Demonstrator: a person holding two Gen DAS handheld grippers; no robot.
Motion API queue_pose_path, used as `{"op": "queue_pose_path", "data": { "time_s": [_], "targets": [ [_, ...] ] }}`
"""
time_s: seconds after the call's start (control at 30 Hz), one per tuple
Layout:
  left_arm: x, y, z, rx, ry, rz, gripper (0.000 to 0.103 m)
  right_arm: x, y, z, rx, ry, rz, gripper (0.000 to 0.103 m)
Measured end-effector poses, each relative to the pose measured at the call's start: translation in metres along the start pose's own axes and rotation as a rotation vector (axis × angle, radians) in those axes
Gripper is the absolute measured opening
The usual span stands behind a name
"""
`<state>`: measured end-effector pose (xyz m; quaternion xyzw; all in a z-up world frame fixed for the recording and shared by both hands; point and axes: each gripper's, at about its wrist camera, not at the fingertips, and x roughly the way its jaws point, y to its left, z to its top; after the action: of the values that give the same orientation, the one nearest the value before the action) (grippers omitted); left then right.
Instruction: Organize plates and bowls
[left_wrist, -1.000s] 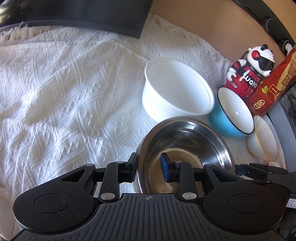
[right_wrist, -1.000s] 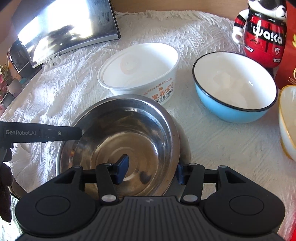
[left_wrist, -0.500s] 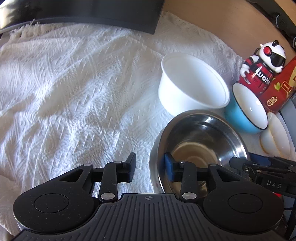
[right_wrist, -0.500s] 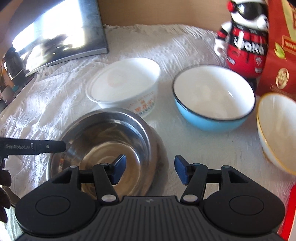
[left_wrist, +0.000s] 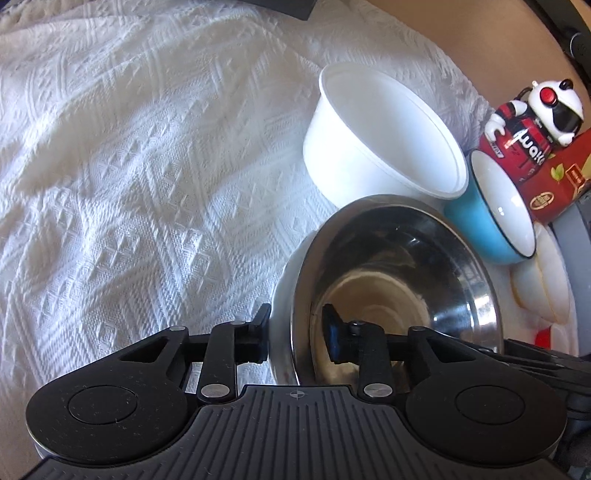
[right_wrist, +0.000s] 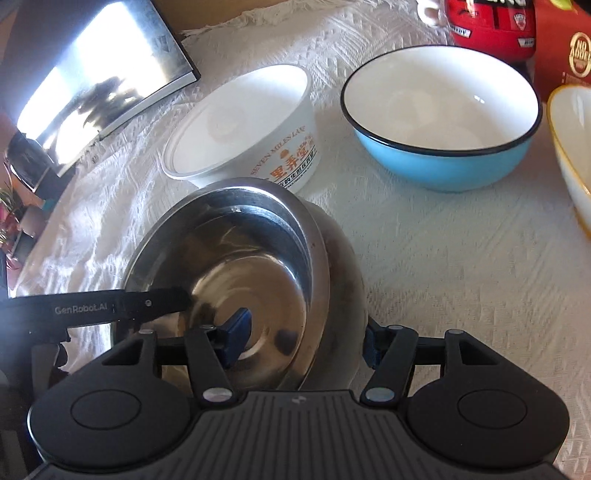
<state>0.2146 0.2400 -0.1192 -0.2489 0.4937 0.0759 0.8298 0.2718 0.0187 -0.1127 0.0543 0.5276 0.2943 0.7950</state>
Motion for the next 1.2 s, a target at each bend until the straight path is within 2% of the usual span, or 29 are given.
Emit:
{"op": "queue_pose_path", "data": {
  "time_s": [0.2, 0.33, 0.43, 0.63, 0.73, 0.87, 0.93, 0.97, 1.0, 1.07, 1.13, 1.2],
  "targets": [
    [-0.003, 0.011, 0.008, -0.042, 0.037, 0.003, 0.034, -0.005, 0.01, 0.001, 0.029, -0.003, 0.007, 0.061],
    [-0.01, 0.025, 0.011, -0.053, 0.028, 0.027, 0.035, -0.005, 0.02, 0.001, 0.021, 0.01, 0.045, 0.061],
    [-0.012, 0.034, 0.011, -0.064, 0.028, 0.016, 0.034, 0.001, 0.025, -0.002, 0.009, 0.037, 0.054, 0.061],
    [-0.014, 0.029, 0.007, -0.015, 0.017, 0.035, 0.034, 0.005, 0.021, -0.003, -0.001, 0.044, 0.044, 0.062],
    [-0.02, 0.021, 0.008, 0.026, -0.018, 0.064, 0.033, 0.004, 0.022, -0.005, -0.015, 0.047, 0.05, 0.062],
    [-0.042, 0.004, 0.017, 0.121, -0.108, 0.143, 0.034, -0.012, 0.025, -0.005, -0.075, -0.043, -0.008, 0.062],
    [-0.054, -0.007, 0.024, 0.154, -0.162, 0.151, 0.034, -0.031, 0.024, -0.005, -0.122, -0.128, -0.063, 0.073],
    [-0.059, -0.013, 0.028, 0.169, -0.189, 0.139, 0.034, -0.04, 0.023, -0.005, -0.141, -0.167, -0.092, 0.08],
    [-0.063, -0.019, 0.032, 0.181, -0.21, 0.112, 0.034, -0.05, 0.02, -0.007, -0.165, -0.207, -0.13, 0.081],
    [-0.067, -0.032, 0.038, 0.2, -0.225, 0.019, 0.034, -0.066, 0.013, -0.011, -0.215, -0.249, -0.226, 0.085],
    [-0.067, -0.048, 0.04, 0.222, -0.203, -0.097, 0.034, -0.08, 0.002, -0.016, -0.23, -0.255, -0.331, 0.087],
    [-0.058, -0.069, 0.039, 0.252, -0.158, -0.218, 0.034, -0.097, -0.016, -0.021, -0.186, -0.244, -0.407, 0.087]
  ]
}}
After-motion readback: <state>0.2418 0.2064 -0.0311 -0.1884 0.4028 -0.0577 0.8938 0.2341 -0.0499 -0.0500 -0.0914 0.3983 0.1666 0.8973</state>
